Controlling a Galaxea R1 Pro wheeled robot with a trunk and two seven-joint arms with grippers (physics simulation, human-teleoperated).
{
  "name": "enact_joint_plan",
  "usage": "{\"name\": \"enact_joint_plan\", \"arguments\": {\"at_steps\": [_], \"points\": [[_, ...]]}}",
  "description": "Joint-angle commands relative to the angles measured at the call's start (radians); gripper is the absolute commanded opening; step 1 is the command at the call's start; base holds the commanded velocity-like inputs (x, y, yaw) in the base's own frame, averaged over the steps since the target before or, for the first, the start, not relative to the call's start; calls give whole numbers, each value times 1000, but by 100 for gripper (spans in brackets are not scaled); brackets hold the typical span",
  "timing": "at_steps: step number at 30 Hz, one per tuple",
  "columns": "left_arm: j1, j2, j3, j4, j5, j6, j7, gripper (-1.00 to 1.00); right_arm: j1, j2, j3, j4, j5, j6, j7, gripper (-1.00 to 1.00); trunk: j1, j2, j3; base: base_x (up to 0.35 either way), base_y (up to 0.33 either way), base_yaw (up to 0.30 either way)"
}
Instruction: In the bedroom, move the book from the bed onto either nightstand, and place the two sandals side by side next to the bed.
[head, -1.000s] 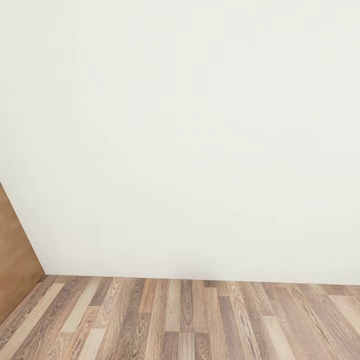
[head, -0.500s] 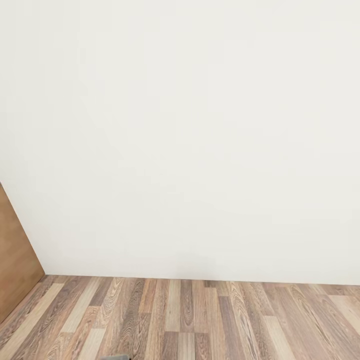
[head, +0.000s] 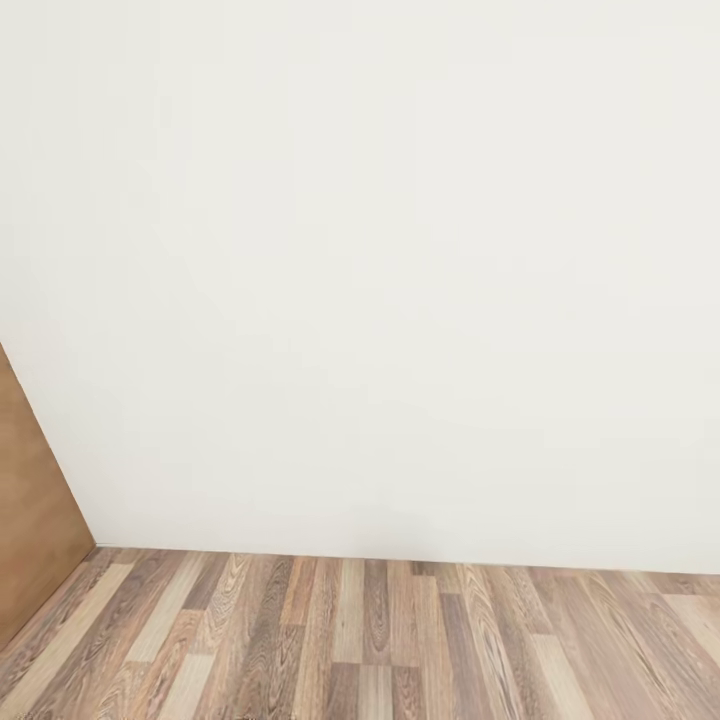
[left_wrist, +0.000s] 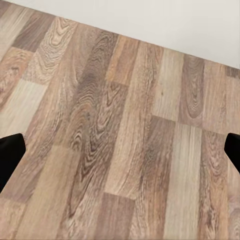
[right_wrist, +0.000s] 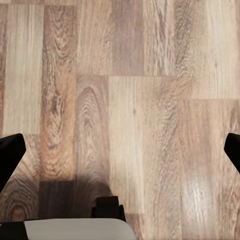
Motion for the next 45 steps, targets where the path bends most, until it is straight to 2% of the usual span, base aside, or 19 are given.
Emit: {"name": "enact_joint_plan", "arguments": {"at_steps": [1, 7, 11, 45], "points": [[0, -1, 0, -1, 5, -1, 0, 100, 1, 0, -5, -2, -1, 0, -2, 100, 0, 0, -1, 0, 0, 235], [0, -1, 0, 0, 4, -3, 0, 100, 1, 1, -85, -1, -3, 0, -1, 100, 0, 0, -1, 0, 0, 272], [0, -1, 0, 0, 4, -3, 0, 100, 1, 1, -106, -1, -2, 0, -1, 100, 0, 0, -1, 0, 0, 289], [0, 0, 0, 0, 8, -3, -1, 100, 1, 3, -108, 0, 2, -15, -5, 100, 0, 0, -1, 0, 0, 292]]}}
